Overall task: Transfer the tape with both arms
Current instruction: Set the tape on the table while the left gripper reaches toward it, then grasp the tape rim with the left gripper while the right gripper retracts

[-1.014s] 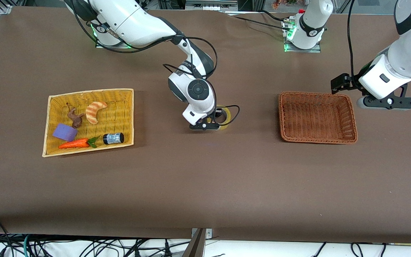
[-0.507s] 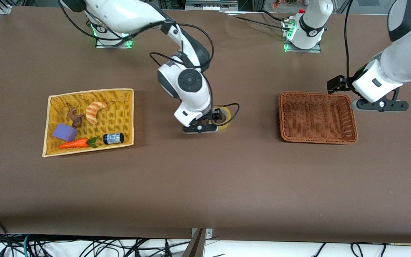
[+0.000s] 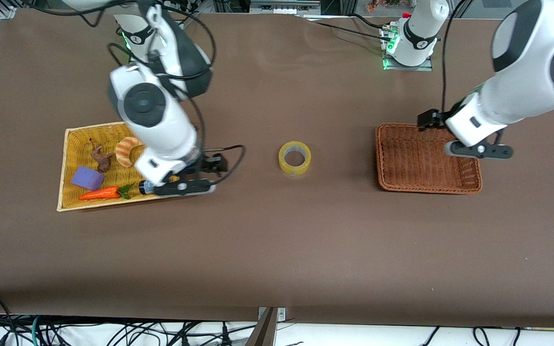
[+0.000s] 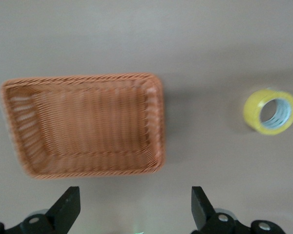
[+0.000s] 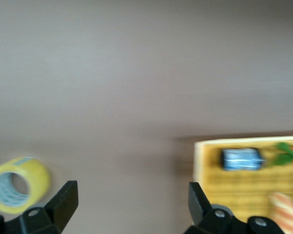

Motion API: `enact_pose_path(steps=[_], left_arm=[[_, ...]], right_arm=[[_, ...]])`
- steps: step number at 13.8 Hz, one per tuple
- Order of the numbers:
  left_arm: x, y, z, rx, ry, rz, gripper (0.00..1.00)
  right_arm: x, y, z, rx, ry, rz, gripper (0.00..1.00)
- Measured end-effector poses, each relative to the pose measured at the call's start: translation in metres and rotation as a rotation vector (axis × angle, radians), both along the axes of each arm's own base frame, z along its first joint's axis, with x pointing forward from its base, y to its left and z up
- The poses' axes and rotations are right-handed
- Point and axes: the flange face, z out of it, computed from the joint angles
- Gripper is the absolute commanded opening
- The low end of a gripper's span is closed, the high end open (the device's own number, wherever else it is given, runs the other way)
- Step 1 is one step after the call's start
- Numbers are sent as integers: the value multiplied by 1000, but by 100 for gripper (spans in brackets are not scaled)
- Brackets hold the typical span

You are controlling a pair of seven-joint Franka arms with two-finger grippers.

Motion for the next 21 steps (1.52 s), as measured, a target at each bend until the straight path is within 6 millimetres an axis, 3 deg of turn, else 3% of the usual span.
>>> enact_pose_path(steps=[2,5,9,13,15,19,21], left_arm=[[-9,-46,-38,1,-15,61,100],[-31,-116,-86,-5,-35,166,100],[-39,-180,-154,-54,-59,300,100],[-46,-219,-240,-108,-48,335,100],[-55,-234,-271,-110,-30,346,100],[-61,-239,-297,-99,-12,346,100],[-62,-240,-299,-99,-10,344,78]], right_arm=[[9,-47,19,-36,4,-4,100],[13,-97,50,-69,-11,13,100],[19,-182,66,-59,33,-43,100],[23,-255,68,-71,52,-123,100],[21,-286,77,-49,47,-173,100],[-4,-367,99,20,44,-283,100],[-22,-386,100,54,58,-306,100]])
